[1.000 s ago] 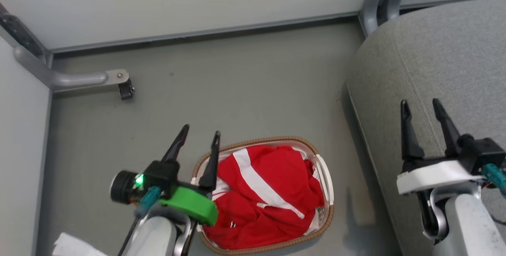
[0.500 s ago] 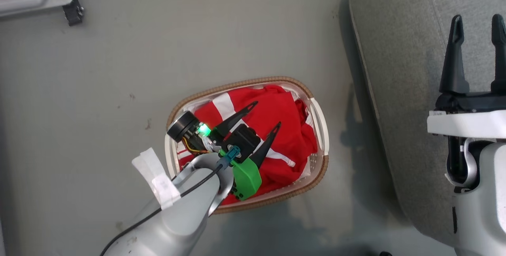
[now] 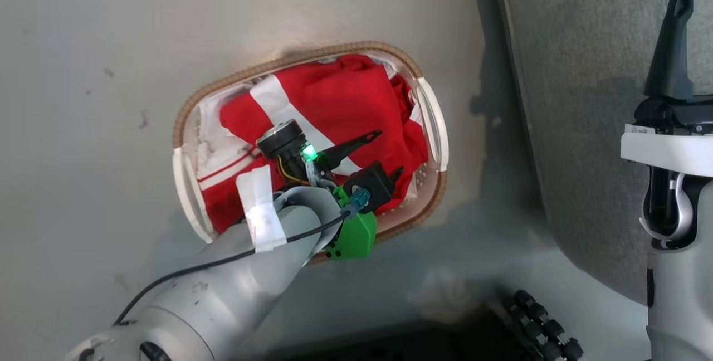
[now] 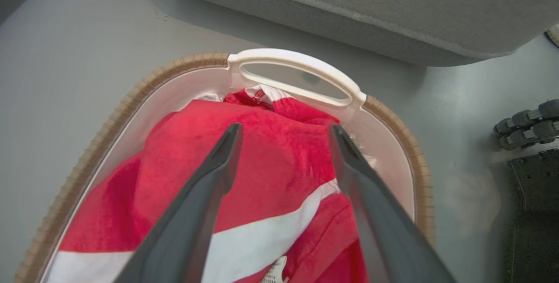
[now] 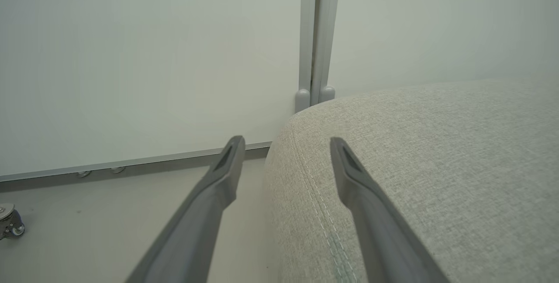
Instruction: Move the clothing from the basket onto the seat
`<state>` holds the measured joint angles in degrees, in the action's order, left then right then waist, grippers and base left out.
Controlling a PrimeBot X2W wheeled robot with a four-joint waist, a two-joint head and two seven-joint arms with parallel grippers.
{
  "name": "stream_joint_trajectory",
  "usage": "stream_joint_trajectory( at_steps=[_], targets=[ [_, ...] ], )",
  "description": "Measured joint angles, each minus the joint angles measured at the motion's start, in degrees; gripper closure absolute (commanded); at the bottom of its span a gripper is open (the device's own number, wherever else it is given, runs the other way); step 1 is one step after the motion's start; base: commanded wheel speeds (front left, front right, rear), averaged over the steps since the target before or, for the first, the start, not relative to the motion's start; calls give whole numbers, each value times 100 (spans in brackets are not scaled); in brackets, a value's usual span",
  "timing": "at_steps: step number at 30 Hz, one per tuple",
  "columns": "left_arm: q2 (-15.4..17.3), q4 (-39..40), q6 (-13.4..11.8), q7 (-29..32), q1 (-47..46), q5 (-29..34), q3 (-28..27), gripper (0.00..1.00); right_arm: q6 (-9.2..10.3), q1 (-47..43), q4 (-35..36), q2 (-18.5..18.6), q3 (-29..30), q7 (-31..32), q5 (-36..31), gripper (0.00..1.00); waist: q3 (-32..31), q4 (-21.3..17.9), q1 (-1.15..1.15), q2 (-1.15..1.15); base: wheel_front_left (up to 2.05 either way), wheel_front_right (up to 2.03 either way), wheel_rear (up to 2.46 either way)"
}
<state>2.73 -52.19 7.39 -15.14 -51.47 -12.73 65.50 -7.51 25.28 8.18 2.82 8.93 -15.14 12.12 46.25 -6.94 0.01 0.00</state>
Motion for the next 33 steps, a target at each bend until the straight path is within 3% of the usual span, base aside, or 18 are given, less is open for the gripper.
stream_joint_trajectory(
  at_steps=[8, 26, 27, 28, 29, 30, 31, 33],
  targets=[
    [-1, -179, 0, 0, -538, -203, 591, 0, 0, 137, 105, 0, -121, 0, 57, 0, 540, -230, 0, 0, 0, 0, 0],
    [0, -697, -265, 981, -1004, -456, 734, 0, 0, 209, 216, 0, -327, 0, 240, 0, 1145, -579, -1, 0, 0, 0, 0],
    [2, -724, -258, 1033, -1004, -480, 736, 22, 0, 209, 223, -1, -330, 0, 245, 0, 1160, -587, -1, 0, 0, 0, 0],
    [1, -759, -237, 1106, -1004, -516, 740, 51, 0, 209, 229, -1, -328, 0, 246, 0, 1179, -596, -1, 0, 0, 0, 0],
    [0, -788, -227, 1177, -1004, -532, 745, 69, 0, 209, 230, 0, -327, 0, 246, 0, 1197, -603, -1, 0, 0, 0, 0],
    [0, -820, -203, 1244, -1004, -532, 749, 80, 0, 209, 230, -1, -326, 0, 245, 0, 1214, -608, -1, 0, 0, 0, 0],
    [0, -846, -187, 1296, -1004, -541, 754, 100, 0, 209, 230, -1, -323, 0, 245, 0, 1224, -609, -1, 0, 0, 0, 0],
    [0, -894, -186, 1341, -1004, -573, 757, 100, 0, 209, 229, -1, -307, 0, 245, 0, 1235, -599, -1, 0, 0, 0, 0]
  ],
)
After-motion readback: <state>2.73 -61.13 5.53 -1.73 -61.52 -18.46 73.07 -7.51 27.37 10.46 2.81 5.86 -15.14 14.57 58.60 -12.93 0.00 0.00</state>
